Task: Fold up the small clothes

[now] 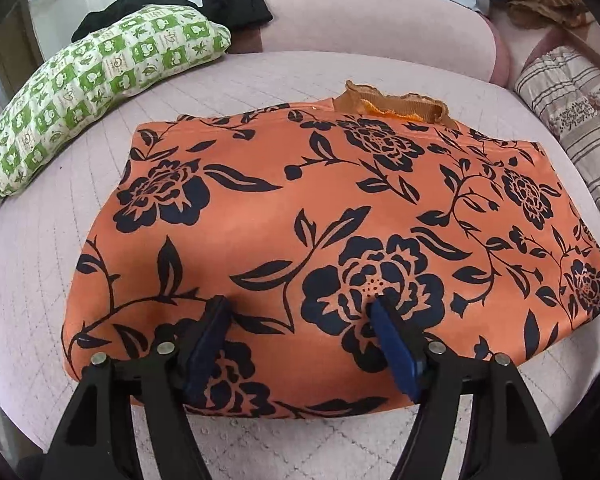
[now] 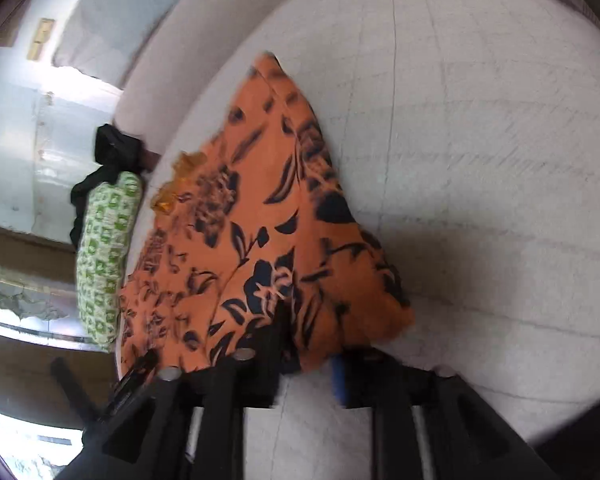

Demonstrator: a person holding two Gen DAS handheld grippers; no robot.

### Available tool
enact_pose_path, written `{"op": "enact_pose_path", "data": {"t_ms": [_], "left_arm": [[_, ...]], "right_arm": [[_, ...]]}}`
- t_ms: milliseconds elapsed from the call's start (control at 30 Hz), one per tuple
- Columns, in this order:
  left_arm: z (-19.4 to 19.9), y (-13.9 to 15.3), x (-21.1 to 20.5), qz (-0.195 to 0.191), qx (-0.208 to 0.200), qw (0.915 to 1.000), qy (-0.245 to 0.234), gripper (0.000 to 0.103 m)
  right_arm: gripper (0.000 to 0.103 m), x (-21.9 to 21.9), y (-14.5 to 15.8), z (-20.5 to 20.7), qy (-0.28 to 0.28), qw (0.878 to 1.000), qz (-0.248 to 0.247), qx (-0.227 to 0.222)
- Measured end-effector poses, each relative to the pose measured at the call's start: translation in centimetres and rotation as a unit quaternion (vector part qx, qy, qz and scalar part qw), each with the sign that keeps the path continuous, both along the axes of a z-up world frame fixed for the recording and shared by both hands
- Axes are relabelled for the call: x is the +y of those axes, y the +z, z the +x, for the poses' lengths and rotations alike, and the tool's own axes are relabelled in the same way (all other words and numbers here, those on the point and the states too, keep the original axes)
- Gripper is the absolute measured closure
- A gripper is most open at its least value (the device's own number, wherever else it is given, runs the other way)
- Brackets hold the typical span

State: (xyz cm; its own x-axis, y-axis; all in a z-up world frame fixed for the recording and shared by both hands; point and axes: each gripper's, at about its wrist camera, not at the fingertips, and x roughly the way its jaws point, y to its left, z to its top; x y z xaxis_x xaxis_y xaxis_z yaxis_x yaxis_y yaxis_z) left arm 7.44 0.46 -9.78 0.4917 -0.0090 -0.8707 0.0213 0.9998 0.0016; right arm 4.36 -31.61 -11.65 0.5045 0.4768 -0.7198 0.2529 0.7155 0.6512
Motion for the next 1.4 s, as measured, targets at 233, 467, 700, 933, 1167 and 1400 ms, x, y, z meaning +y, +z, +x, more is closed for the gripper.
{"op": "enact_pose_path", "data": {"t_ms": [233, 467, 700, 933, 1167, 1400], "left_arm": [[-0.1, -0.2, 0.4, -0.004, -0.006, 1.0000, -0.003, 0.026], [0.3, -0.4, 0.0, 0.001, -0.008, 1.0000, -0.002, 0.023], [0.3, -0.5, 0.1, -0.003, -0.010, 0.9999, -0.004, 0.022], [0.1, -0.4, 0.1, -0.001, -0.008, 1.0000, -0.003, 0.021], [-0.5, -0.3, 0.4, -0.001, -0.005, 1.0000, -0.002, 0.021], [-1.9, 1.3, 1.6, -0.010, -0.011, 0.9999, 0.001, 0.021]], "right_arm": [[0.040, -4.4, 3.7, 3.6, -0.001, 0.999, -0.009, -0.039], [0.039, -2.9, 0.5, 16.2, 0.081, 0.997, -0.013, -0.007], [0.088, 1.2, 1.9, 17.9, 0.113, 0.989, -0.088, -0.048], [0.041, 1.2, 1.5, 17.2, 0.083, 0.983, -0.159, -0.023], [0.033, 3.2, 8.7, 12.1, 0.074, 0.974, -0.171, -0.131], [0.042, 3.6, 0.1, 15.5, 0.078, 0.994, -0.078, 0.009]]}}
